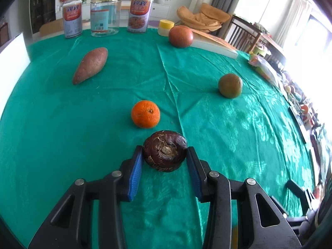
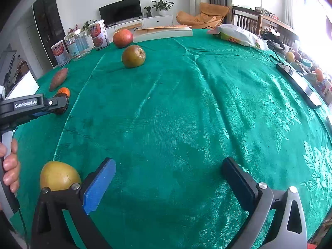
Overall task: Organize fruits
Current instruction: 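Move both open grippers back over the table toward the remaining fruits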
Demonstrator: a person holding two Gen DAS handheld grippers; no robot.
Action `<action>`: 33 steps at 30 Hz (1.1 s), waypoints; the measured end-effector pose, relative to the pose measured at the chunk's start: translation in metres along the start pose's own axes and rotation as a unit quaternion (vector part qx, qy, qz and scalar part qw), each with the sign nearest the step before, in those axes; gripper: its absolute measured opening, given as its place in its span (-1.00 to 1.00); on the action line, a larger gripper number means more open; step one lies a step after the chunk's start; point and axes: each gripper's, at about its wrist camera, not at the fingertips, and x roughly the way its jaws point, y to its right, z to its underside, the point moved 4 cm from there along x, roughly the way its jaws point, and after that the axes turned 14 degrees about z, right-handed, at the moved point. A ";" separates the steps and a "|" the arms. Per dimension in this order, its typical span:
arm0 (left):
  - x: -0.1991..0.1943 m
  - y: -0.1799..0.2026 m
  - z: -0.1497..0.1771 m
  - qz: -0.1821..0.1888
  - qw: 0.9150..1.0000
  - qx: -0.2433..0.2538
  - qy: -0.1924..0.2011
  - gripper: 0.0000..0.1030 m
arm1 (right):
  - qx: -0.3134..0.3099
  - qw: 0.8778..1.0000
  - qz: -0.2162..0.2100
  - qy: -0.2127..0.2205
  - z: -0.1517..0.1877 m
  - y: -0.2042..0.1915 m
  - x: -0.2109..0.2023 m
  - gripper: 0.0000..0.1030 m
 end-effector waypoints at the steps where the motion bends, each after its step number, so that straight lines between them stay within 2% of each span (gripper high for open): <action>1: -0.008 -0.003 0.008 0.005 1.000 0.008 -0.006 -0.18 | 0.000 1.000 0.001 0.000 0.000 0.000 0.000 0.98; 5: -0.041 -0.023 0.043 0.000 0.999 0.030 -0.032 -0.17 | -0.001 1.000 0.001 0.000 0.000 0.000 0.000 0.98; 10: -0.073 -0.048 0.066 -0.029 0.999 0.036 -0.021 -0.15 | -0.004 1.000 0.005 -0.001 0.000 0.000 0.000 0.98; 12: -0.078 -0.055 0.072 -0.046 0.998 0.034 -0.013 -0.02 | -0.001 1.000 0.003 0.000 0.000 0.000 0.000 0.98; 14: -0.078 -0.060 0.078 -0.054 0.998 0.033 -0.009 0.34 | 0.005 1.000 -0.001 0.002 0.000 0.002 -0.001 0.98; 15: -0.077 -0.060 0.081 -0.058 0.998 0.037 -0.007 0.44 | 0.010 1.000 -0.005 0.003 0.000 0.004 -0.001 0.98; 19: -0.069 -0.054 0.085 -0.086 0.994 0.069 0.000 0.58 | 0.026 0.999 -0.019 0.006 0.000 0.008 -0.003 0.98; 23: -0.068 -0.061 0.084 -0.104 0.993 0.048 0.014 0.83 | 0.037 0.999 -0.031 0.007 0.001 0.011 -0.005 0.97; 25: -0.068 -0.064 0.083 -0.109 0.993 0.044 0.014 0.88 | 0.058 0.997 -0.049 -0.006 -0.001 0.017 -0.005 0.97; 28: -0.067 -0.066 0.084 -0.110 0.993 0.041 0.012 0.92 | 0.076 0.992 -0.091 -0.041 -0.028 0.019 0.003 0.97; 33: -0.067 -0.066 0.084 -0.113 0.993 0.040 0.011 0.97 | 0.031 0.986 -0.128 -0.101 -0.110 -0.014 0.048 0.97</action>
